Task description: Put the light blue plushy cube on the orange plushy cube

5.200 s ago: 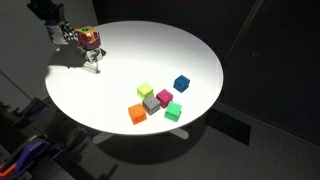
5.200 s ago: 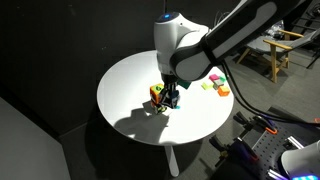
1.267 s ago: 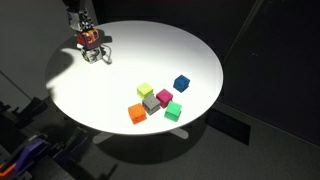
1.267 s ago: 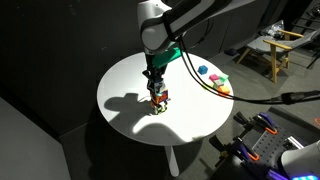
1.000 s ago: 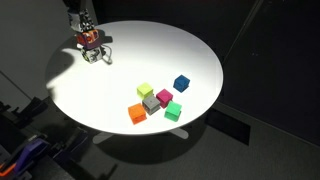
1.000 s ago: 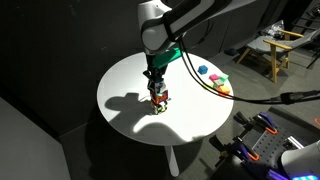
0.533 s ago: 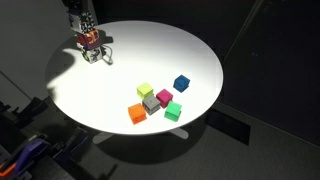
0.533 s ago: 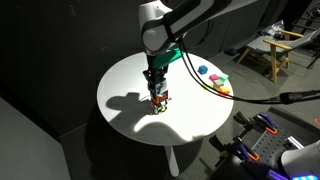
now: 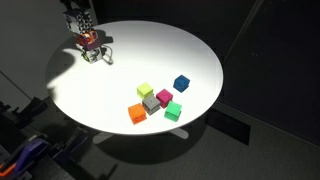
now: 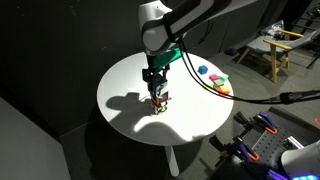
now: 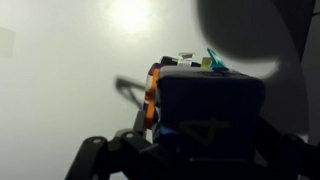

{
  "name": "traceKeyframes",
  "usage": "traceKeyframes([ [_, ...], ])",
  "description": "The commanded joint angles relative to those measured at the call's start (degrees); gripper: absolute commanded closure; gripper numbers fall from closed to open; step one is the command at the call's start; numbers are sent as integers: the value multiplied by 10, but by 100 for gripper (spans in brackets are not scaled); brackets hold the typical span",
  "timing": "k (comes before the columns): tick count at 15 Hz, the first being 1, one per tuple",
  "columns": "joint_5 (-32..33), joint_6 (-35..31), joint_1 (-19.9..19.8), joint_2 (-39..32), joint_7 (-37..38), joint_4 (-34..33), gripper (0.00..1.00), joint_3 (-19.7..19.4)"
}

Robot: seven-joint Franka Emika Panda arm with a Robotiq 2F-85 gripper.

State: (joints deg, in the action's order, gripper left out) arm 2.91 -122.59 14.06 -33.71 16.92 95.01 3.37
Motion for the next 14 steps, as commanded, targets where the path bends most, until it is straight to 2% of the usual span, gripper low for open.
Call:
traceKeyframes([
  [1,-9,3,-7,6,-18,-2,0,7],
  [6,-12,-7,-9,17,-39,5,0,16],
  [14,-7,1,-4,34,-33,10,0,16],
])
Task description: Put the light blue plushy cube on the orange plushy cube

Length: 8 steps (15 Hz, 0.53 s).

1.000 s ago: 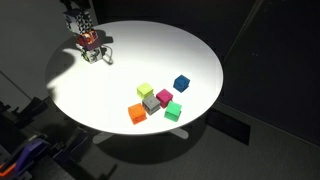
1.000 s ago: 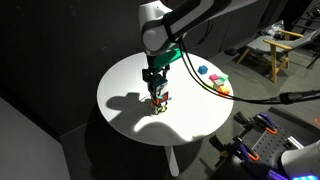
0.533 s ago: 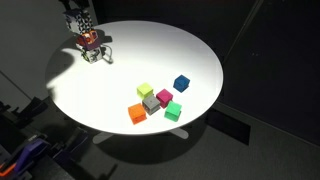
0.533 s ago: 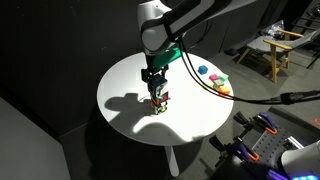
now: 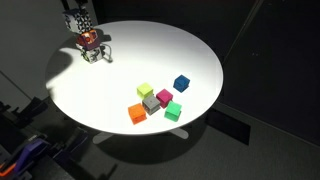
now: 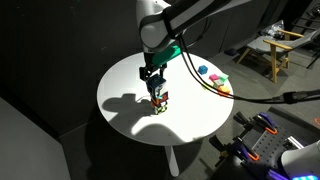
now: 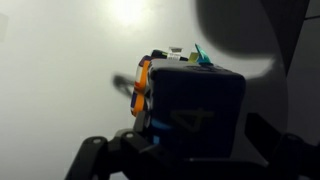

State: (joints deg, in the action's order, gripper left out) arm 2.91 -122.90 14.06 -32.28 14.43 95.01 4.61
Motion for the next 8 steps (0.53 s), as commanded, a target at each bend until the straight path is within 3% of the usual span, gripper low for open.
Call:
traceKeyframes([
  [1,-6,4,-3,23,-7,12,0,3],
  [8,-1,3,1,50,1,30,0,3],
])
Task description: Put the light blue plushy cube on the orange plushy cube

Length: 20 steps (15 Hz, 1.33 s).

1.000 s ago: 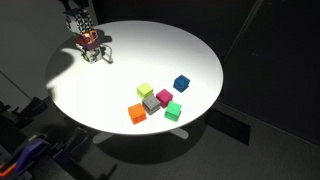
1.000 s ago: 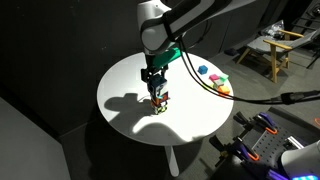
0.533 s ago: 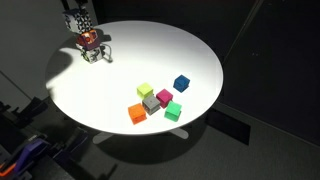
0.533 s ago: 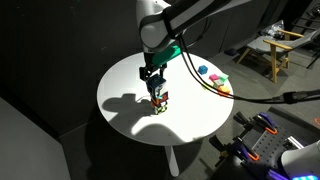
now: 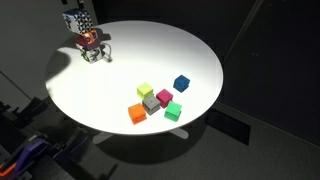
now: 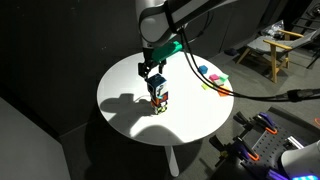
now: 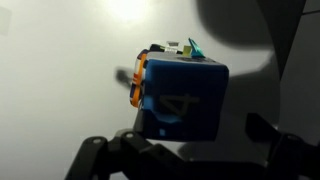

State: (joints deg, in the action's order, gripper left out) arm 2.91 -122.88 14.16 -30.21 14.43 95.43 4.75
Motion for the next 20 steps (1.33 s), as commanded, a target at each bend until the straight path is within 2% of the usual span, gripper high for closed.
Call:
traceKeyframes([
  [1,-1,3,1,34,2,30,0,2],
  [20,10,-32,-2,221,73,260,0,6],
])
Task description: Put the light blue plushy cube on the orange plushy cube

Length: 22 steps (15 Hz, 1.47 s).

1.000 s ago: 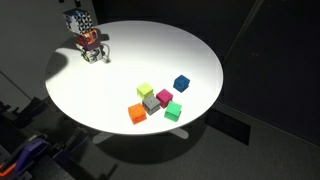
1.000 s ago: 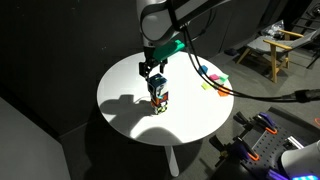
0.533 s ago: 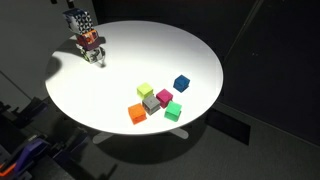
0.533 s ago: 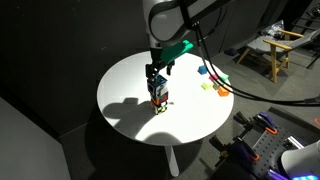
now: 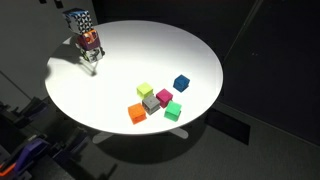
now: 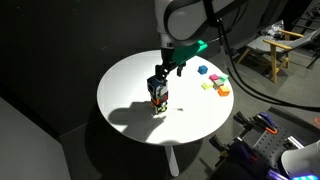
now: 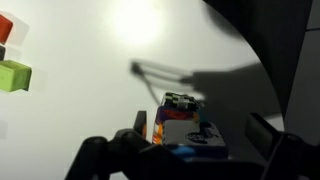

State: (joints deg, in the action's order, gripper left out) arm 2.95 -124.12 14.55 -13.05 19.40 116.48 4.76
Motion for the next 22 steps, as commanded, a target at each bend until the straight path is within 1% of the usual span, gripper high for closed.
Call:
traceKeyframes([
  [1,11,-25,-7,61,29,60,0,7],
  [7,24,-38,-9,120,55,101,0,18],
  [11,25,-31,-13,150,62,112,0,28],
  [16,-4,-15,-18,183,22,119,0,38],
  [22,-22,31,-23,201,-21,117,0,41],
])
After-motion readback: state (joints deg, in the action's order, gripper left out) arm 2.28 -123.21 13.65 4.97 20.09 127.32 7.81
